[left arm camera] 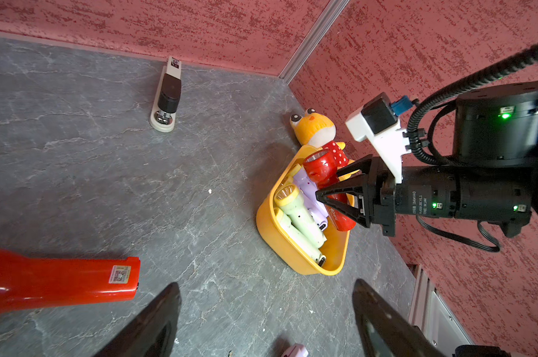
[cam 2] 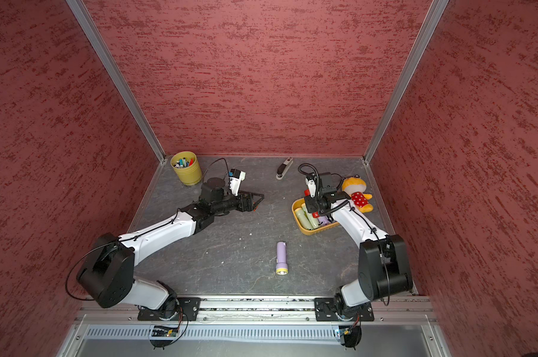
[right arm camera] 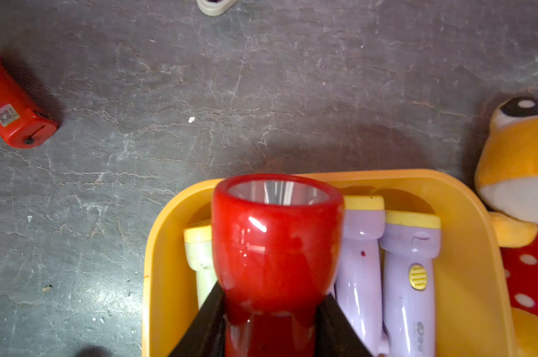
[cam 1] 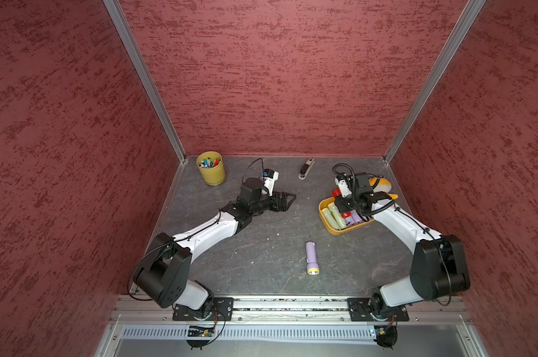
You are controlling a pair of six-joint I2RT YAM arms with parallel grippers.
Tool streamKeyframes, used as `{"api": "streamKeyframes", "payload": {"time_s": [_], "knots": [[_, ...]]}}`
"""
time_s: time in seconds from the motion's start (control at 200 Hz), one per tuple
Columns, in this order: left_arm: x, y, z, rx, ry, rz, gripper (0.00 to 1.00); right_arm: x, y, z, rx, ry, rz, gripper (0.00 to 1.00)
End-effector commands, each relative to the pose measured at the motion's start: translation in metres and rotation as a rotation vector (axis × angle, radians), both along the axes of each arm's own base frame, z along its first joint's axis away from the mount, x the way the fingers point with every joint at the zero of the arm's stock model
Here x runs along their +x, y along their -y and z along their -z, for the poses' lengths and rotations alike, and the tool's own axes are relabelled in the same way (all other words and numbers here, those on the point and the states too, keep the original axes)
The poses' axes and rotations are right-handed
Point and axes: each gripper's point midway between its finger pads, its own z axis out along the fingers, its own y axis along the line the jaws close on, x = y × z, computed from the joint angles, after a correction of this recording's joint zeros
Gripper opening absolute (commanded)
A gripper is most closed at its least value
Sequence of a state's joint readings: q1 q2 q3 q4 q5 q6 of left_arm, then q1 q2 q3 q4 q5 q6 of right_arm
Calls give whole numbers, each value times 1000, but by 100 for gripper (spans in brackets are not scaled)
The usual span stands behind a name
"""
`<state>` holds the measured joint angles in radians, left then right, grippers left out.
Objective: Put the flashlights into the storage boxes
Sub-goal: Place the flashlight at the storage box.
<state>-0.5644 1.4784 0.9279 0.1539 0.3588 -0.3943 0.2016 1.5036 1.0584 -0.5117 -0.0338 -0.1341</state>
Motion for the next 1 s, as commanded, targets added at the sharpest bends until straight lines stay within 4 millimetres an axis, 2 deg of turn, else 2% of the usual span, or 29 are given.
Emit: {"api": "streamKeyframes", "payload": {"time_s": [0.0, 0.205, 0.586, 0.992], "knots": [[5, 4, 3, 17, 2, -2, 87, 9, 7, -11, -30, 14, 12, 31], [6, 11, 7, 38, -29, 8, 87, 11, 20, -9, -59, -20, 47, 31], [-3, 22, 9, 40, -62, 30, 87, 19, 12, -23, 1, 5, 17, 31], [-9, 22, 6, 39, -54, 22, 87, 20, 14, -5, -14, -61, 5, 31]]}}
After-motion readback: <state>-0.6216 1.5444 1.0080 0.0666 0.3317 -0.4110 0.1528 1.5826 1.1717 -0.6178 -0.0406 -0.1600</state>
